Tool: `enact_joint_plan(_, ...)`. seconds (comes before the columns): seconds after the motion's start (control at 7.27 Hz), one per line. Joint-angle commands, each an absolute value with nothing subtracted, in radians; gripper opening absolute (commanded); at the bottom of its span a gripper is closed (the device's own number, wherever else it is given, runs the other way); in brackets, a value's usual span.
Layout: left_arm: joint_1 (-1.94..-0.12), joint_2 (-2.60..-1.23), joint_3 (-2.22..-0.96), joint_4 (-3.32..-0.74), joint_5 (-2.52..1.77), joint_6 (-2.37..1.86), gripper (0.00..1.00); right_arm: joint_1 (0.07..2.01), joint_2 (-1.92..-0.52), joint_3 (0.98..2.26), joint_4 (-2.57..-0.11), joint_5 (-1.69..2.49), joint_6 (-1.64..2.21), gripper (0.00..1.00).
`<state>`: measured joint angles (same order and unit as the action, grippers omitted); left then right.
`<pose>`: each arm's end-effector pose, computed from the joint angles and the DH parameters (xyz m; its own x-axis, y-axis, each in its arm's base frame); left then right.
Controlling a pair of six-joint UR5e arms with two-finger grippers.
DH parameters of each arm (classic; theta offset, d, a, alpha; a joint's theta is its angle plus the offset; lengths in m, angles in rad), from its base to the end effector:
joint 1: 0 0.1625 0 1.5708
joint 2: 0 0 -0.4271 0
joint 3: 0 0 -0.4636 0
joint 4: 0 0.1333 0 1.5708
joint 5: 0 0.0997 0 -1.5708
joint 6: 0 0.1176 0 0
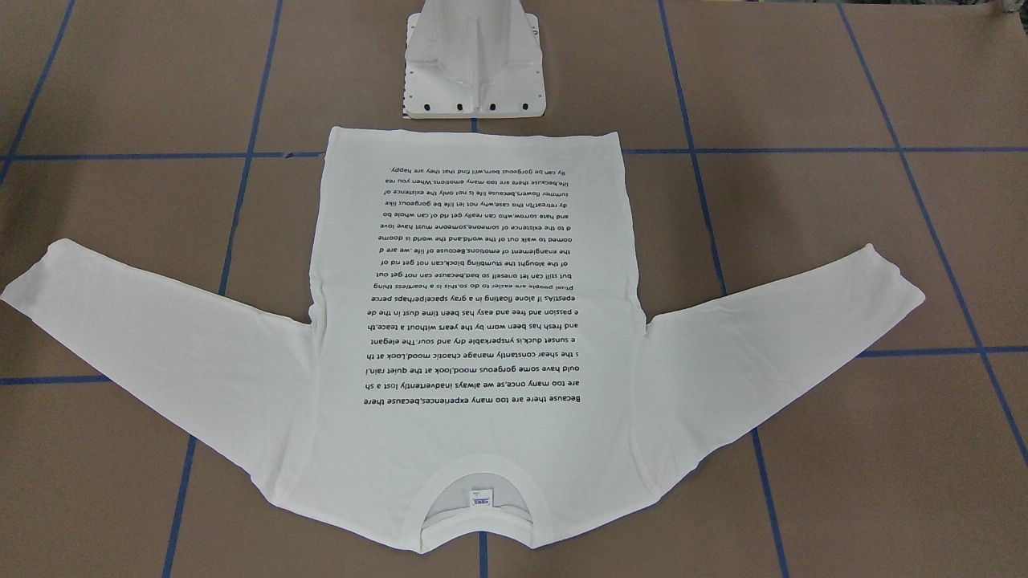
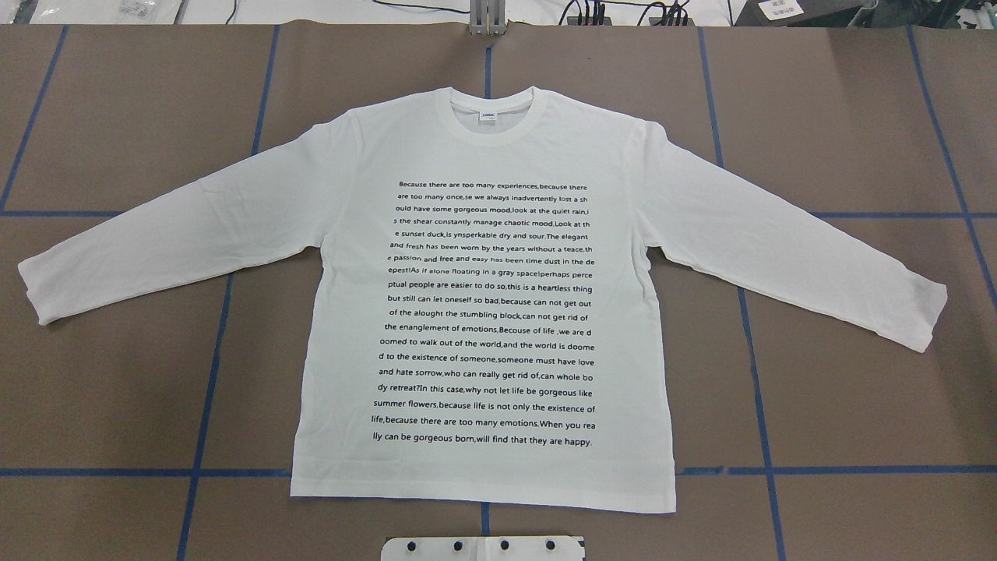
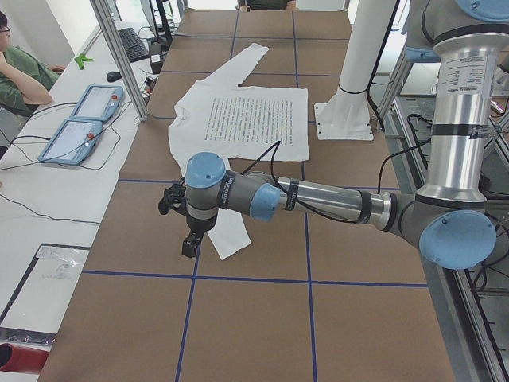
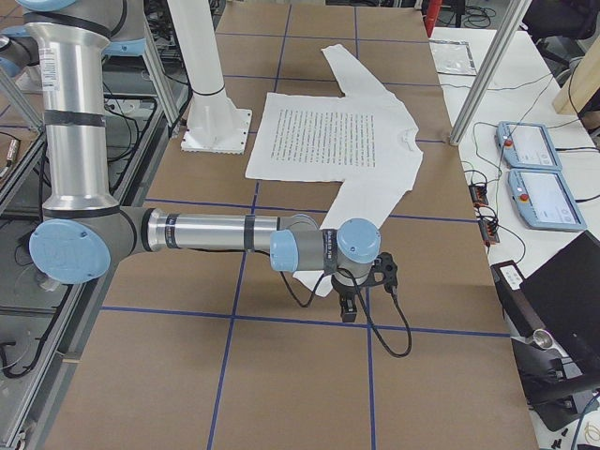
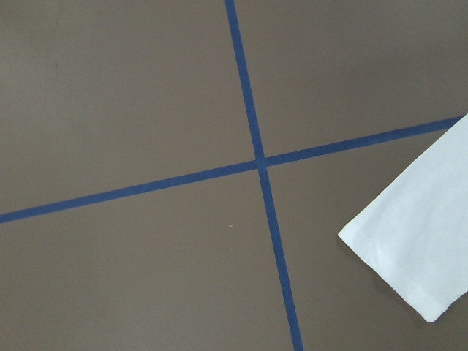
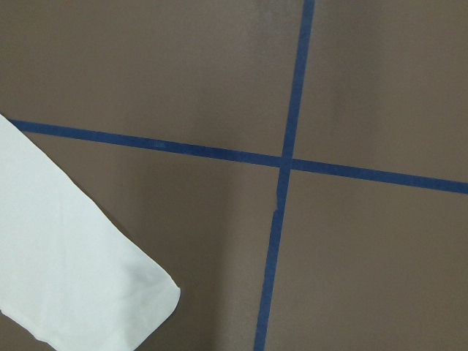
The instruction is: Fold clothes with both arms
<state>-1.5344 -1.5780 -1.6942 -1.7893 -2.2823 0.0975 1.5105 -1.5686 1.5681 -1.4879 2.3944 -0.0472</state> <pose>-0.0351 -0.5885 0.5788 0.7419 0.3410 -0.5774 -0.1069 0.9102 0.4002 0.0126 -0.5723 0.6613 0.6711 -0.1480 0.7264 0.0918 0.9889 0.1167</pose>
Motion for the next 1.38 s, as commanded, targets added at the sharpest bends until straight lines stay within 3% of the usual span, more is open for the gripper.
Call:
enact_joint_plan(0.0, -1.534, -1.554, -1.684, -1.928, -2.281, 0.100, 1.00, 1.456, -1.603, 1.528, -1.343, 2.391, -0.002, 1.00)
enact_joint_plan(0.41, -1.534, -1.543, -1.648, -1.936, -2.283, 0.098, 1.00, 1.364, -1.733, 1.507, -0.909, 2.376, 0.376, 1.00)
enact_joint_plan(0.83, -1.534, -1.543, -1.649, -1.937, -2.281, 0.100, 1.00, 1.191, -1.710, 1.497, -0.874, 2.201, 0.462, 1.00)
enact_joint_plan(1.24, -1.534, -1.543, -1.649, -1.939, -2.281, 0.100, 1.00, 1.142, -1.652, 1.462, -0.874, 2.195, 0.503, 1.00)
